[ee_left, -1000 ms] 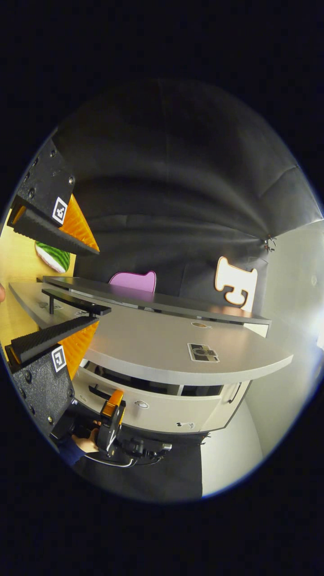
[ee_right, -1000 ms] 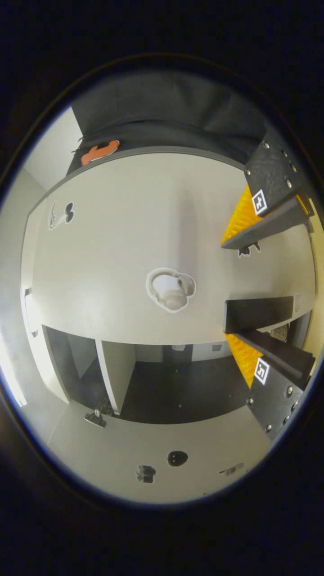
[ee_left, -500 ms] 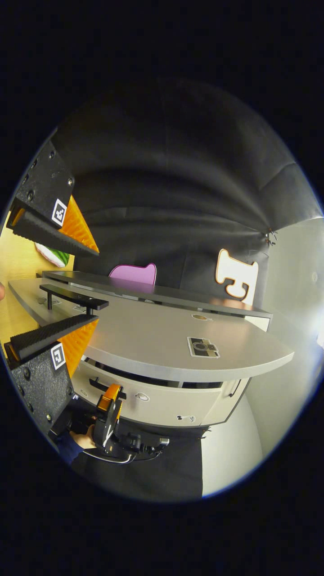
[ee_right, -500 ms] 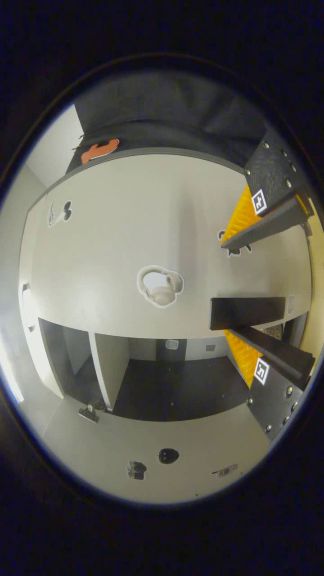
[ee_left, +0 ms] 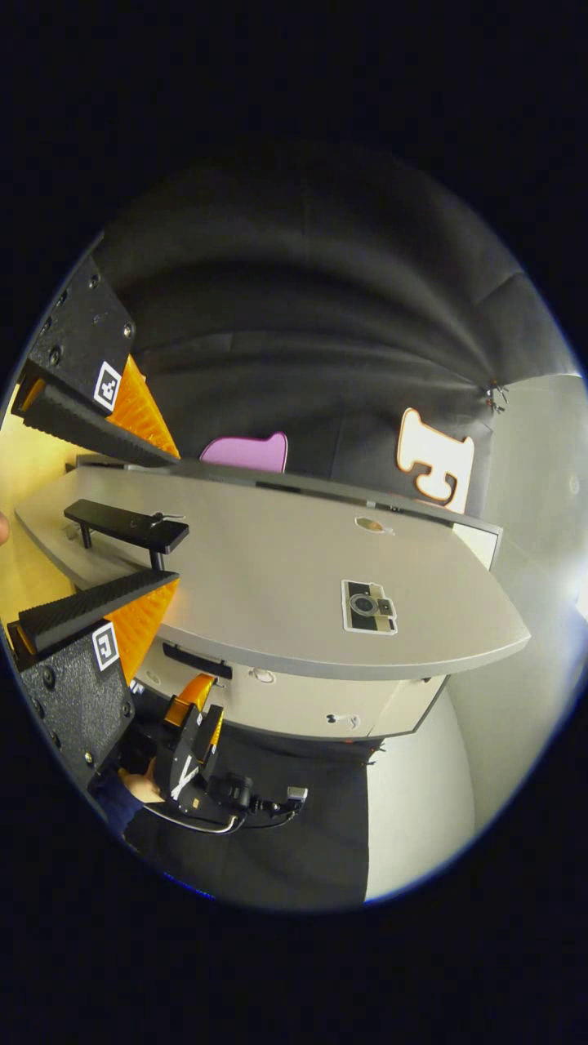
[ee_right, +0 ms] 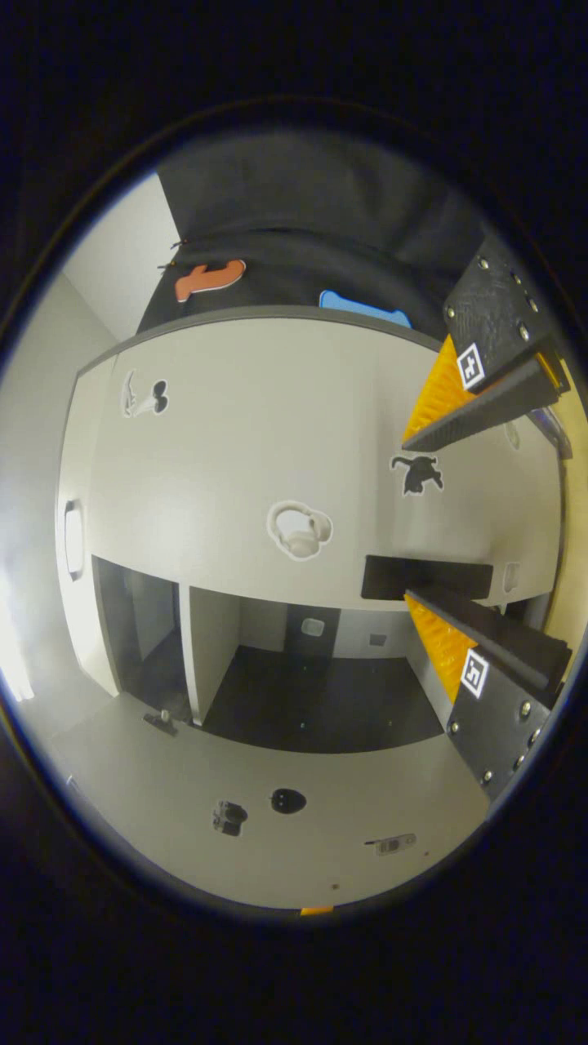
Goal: Grab one shoe with the right hand and put it into the shoe cabinet, grab the other shoe with the left hand and put it into the shoe cabinet; then close the right door with the right hand and the left door with the left hand.
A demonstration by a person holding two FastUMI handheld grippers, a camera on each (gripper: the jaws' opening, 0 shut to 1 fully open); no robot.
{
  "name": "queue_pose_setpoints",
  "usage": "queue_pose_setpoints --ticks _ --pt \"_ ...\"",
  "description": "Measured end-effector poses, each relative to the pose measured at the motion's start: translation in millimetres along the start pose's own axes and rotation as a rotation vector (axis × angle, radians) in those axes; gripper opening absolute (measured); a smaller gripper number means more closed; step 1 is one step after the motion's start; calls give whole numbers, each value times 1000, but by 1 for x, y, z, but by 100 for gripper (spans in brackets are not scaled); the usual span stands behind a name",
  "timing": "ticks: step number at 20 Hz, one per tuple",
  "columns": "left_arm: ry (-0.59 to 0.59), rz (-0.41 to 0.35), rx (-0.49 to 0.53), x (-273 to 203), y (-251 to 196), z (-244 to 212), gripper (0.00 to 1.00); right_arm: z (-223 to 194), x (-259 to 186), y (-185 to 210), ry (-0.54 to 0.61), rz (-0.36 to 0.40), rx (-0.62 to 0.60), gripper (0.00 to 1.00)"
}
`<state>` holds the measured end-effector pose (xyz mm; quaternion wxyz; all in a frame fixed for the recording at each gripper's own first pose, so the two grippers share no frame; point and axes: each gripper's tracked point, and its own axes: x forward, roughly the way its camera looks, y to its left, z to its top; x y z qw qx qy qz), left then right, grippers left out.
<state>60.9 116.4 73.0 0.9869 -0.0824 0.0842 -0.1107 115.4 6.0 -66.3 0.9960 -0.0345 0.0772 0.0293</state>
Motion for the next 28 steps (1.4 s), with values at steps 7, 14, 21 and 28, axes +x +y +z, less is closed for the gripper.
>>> queue_pose_setpoints --ticks 7,14,21,28 --pt "-6 -90 -22 27 -38 -7 79 4 -20 -38 11 -57 7 98" --pt "7 -120 -21 57 -60 -13 82 7 -40 -72 15 -123 -12 97" --pt "0 -124 84 95 -82 -17 100 12 -61 -109 6 -197 -7 97" --pt "29 -174 64 136 -100 -22 100 11 -86 -163 8 -293 14 100"
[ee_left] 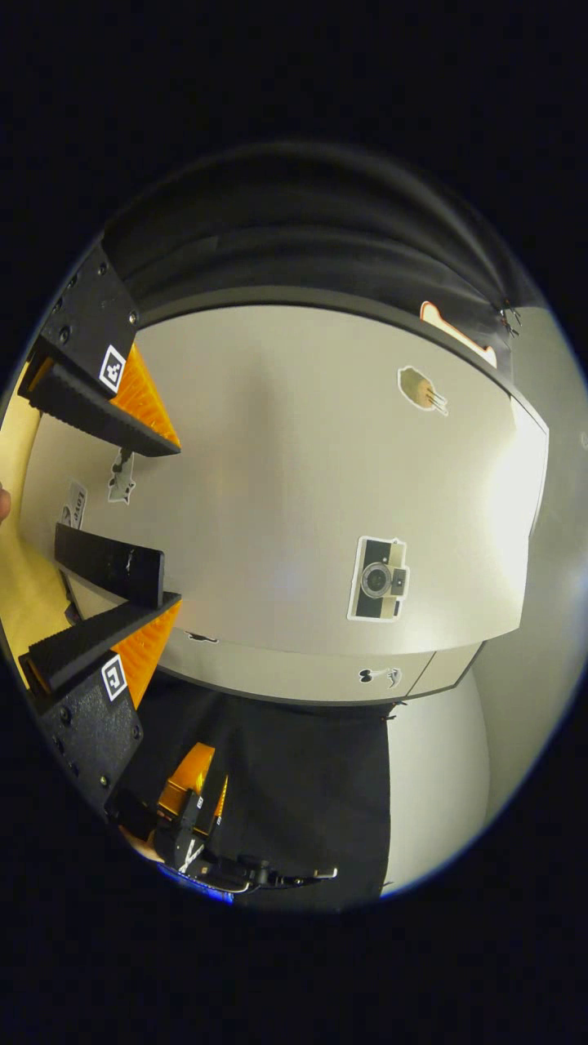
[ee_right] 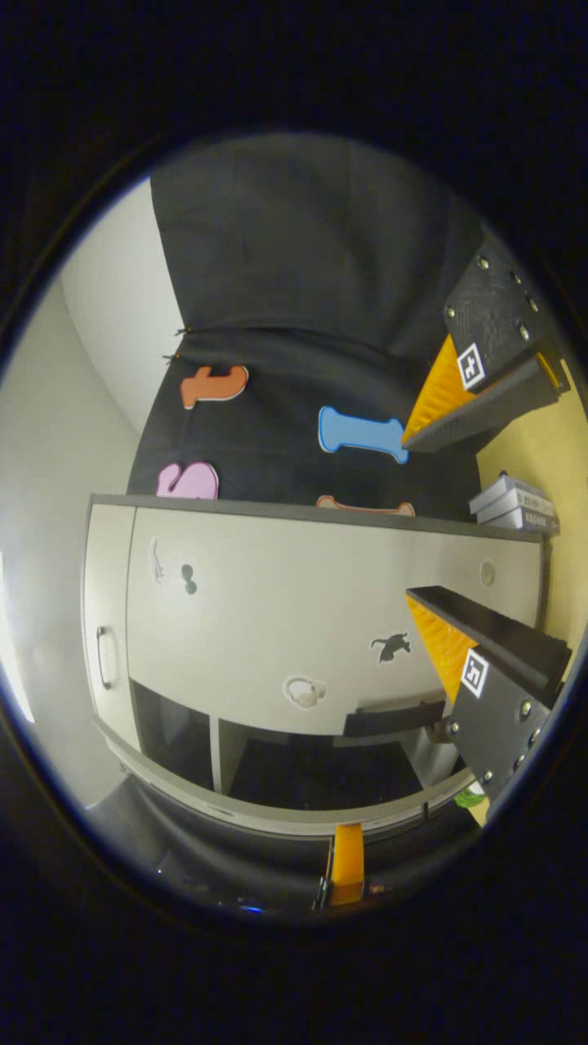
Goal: Grab one shoe with the right hand and put it into the shoe cabinet, grab the other shoe with the left hand and put it into the shoe cabinet; then close the right door with the right hand and the left door with the left hand.
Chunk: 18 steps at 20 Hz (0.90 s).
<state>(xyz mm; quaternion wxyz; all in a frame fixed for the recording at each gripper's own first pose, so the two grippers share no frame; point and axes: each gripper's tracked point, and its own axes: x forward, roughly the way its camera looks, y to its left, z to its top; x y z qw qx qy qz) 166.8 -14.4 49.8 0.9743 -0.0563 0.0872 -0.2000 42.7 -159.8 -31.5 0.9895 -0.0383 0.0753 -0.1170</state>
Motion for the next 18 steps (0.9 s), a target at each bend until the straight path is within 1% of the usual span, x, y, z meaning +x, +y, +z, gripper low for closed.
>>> queue_pose_setpoints --ticks 2,6,11,14,18 --pt "4 -1 4 8 -2 0 100 0 -3 -17 1 -28 15 100" --pt "11 44 40 22 0 -1 100 -7 -9 -45 18 -78 29 99" --pt "8 81 64 36 1 -4 100 -17 -14 -60 37 -101 53 100" --pt "1 88 66 45 3 -4 100 -22 -18 -67 49 -106 46 98" --pt "1 94 70 53 5 -5 100 -23 -22 -74 53 -116 46 100"
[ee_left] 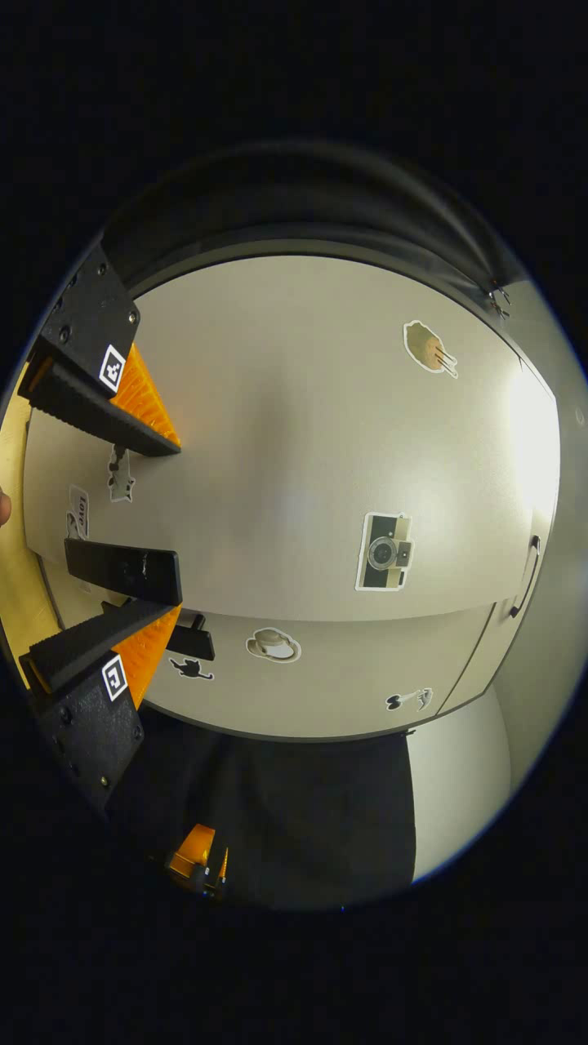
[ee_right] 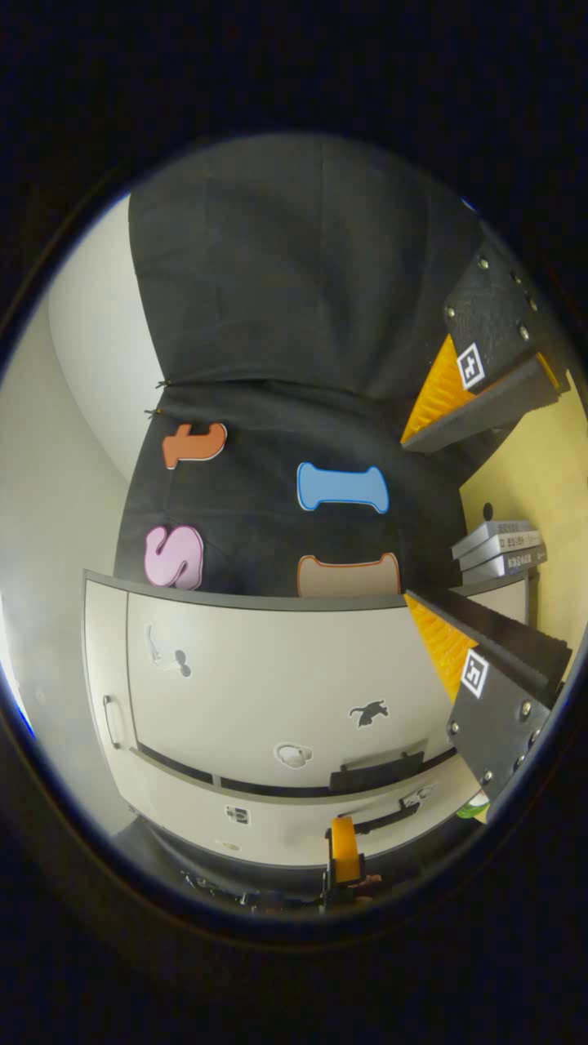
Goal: Grab one shoe with the right hand and put it into the shoe cabinet, grab the other shoe with the left hand and put it into the shoe cabinet; then close the right door with the right hand and the left door with the left hand.
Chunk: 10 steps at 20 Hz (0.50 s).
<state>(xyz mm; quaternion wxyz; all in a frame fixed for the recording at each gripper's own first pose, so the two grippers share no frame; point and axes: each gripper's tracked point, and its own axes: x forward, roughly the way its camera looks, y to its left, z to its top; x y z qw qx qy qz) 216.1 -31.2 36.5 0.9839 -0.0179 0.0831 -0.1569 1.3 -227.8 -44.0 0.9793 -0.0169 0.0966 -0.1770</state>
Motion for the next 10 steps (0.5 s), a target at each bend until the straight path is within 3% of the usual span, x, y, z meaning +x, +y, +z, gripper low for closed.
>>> queue_pose_setpoints --ticks 10 --pt "-6 -2 -3 14 2 0 100 -1 -1 -12 6 -26 16 100"
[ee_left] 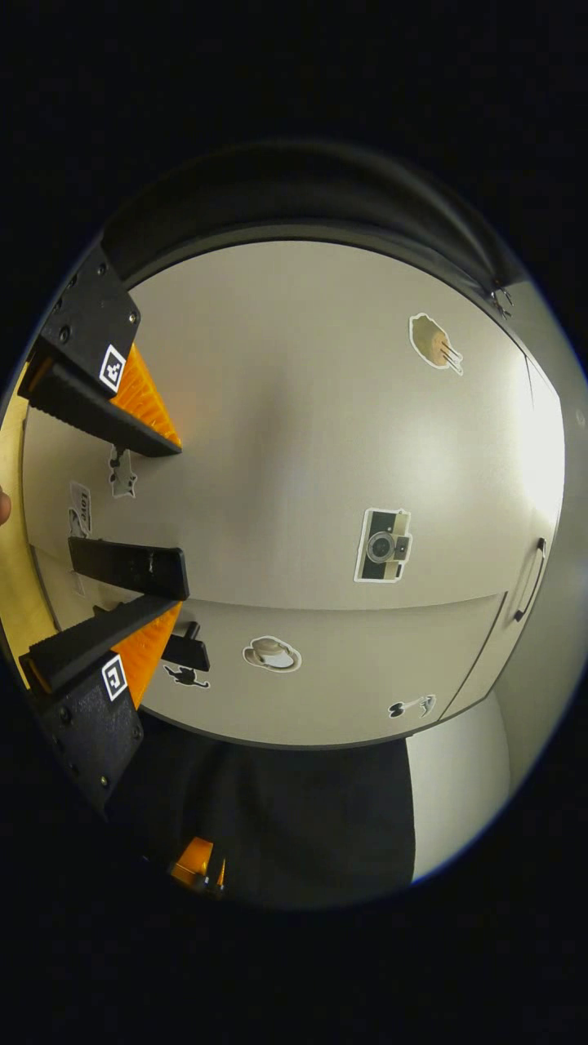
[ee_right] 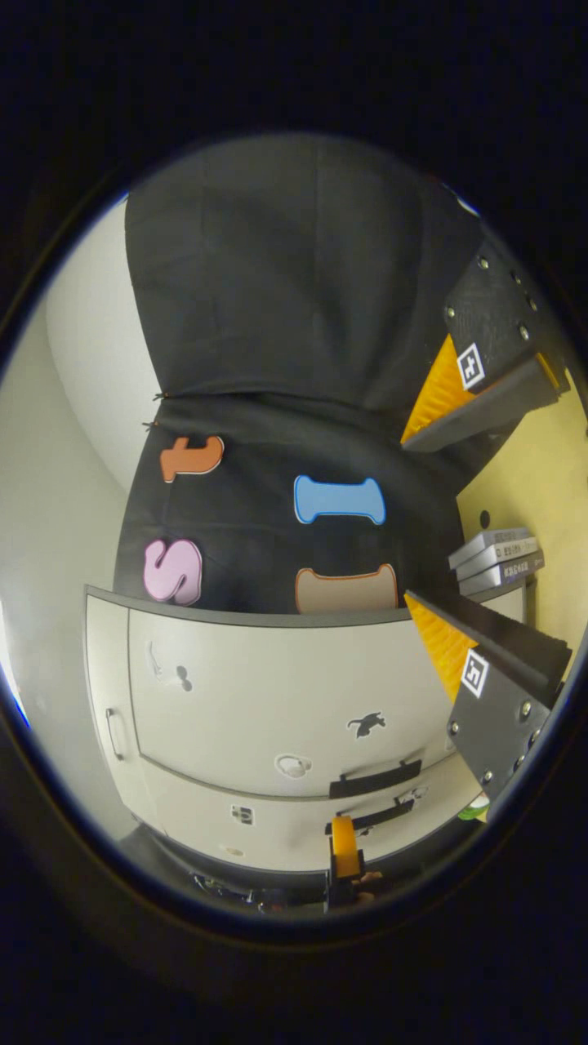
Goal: Grab one shoe with the right hand and put it into the shoe cabinet, grab the other shoe with the left hand and put it into the shoe cabinet; then close the right door with the right hand and the left door with the left hand.
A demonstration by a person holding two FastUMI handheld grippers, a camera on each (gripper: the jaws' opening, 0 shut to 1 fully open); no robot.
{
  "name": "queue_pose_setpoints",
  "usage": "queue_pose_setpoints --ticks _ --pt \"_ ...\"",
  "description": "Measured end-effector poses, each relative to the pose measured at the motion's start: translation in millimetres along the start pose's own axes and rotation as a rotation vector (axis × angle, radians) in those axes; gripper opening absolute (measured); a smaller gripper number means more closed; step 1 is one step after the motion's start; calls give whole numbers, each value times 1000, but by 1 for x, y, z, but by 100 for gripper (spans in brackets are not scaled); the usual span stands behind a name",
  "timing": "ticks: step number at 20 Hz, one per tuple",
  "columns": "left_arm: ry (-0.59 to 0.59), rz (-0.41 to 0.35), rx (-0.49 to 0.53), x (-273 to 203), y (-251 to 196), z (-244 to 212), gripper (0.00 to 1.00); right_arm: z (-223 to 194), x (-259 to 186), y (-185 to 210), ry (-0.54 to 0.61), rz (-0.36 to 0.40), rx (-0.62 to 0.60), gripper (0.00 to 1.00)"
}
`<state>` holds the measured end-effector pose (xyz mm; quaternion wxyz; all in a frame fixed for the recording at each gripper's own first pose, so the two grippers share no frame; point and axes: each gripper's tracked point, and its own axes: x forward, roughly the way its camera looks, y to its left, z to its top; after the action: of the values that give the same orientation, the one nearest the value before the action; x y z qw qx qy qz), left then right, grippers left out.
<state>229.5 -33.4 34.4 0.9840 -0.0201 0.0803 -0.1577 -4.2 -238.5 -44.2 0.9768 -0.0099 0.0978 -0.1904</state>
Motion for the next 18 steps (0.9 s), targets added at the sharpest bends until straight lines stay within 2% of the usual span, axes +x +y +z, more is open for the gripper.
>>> queue_pose_setpoints --ticks 8,18 --pt "-1 -9 -16 4 0 -1 100 -1 0 6 4 8 -5 100" --pt "44 8 -42 4 -2 -3 98 3 -9 43 -6 113 -19 100"
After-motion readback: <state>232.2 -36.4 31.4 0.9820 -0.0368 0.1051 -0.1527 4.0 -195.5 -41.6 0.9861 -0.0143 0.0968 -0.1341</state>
